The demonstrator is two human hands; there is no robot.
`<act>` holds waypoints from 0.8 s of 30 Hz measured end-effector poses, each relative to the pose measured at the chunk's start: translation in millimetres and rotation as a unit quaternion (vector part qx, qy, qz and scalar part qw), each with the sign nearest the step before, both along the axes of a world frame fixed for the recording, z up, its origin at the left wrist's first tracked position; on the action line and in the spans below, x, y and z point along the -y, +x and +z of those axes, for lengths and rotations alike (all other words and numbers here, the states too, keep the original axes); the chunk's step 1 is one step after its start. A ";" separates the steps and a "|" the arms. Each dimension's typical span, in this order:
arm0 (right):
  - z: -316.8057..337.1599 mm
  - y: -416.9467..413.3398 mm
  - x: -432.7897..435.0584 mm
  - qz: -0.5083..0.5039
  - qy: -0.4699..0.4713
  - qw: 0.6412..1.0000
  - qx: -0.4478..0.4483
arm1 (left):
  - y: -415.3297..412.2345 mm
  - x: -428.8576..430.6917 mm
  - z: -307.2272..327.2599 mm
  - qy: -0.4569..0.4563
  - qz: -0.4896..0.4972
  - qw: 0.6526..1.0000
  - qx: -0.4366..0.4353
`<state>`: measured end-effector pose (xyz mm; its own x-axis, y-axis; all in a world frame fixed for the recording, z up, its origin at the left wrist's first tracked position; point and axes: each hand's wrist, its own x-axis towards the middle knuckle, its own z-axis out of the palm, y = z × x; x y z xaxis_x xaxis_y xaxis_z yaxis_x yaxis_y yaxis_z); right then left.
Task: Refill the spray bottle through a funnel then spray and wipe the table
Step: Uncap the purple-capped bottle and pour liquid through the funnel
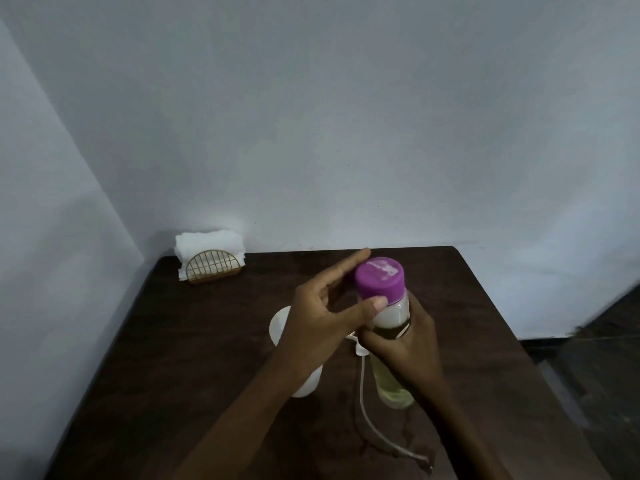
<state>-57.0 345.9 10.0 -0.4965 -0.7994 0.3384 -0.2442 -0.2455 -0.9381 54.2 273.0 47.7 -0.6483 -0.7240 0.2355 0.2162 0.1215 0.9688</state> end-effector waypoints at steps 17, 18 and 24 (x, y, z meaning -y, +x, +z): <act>-4.8 8.9 2.3 0.005 -0.005 1.000 0.005 | 6.6 3.6 -7.5 -0.045 0.021 0.998 -0.025; -4.8 9.3 2.3 0.006 -0.004 1.000 0.005 | 6.5 4.8 -7.3 -0.053 0.032 0.998 -0.017; -5.5 12.6 4.2 0.006 0.006 1.000 0.005 | 6.7 11.3 -6.3 -0.017 0.058 0.998 -0.023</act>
